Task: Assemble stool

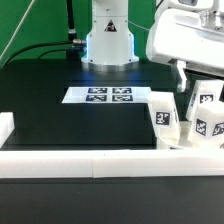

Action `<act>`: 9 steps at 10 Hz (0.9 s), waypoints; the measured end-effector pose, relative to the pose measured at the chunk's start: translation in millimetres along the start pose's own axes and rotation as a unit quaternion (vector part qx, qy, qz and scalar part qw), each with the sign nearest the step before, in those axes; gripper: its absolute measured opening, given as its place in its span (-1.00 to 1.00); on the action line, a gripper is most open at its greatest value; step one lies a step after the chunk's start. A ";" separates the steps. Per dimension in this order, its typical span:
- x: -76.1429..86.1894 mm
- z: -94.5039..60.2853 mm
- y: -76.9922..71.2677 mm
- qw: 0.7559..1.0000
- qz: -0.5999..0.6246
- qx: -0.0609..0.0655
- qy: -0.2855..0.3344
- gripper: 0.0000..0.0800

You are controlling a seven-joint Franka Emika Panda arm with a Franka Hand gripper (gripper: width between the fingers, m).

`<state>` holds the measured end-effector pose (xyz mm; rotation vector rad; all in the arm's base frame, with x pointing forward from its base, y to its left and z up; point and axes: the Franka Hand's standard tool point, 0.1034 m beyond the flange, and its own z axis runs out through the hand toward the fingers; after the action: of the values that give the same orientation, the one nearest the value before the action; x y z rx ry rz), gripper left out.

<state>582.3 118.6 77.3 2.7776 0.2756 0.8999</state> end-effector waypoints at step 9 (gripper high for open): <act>59.0 -44.5 39.7 0.977 0.066 0.101 -0.177 0.62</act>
Offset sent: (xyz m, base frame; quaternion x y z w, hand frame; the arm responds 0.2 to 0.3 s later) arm -0.0022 0.0368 0.0356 0.1393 -0.0951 0.0609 0.9838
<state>607.3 100.7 155.4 3.1062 0.1291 0.4046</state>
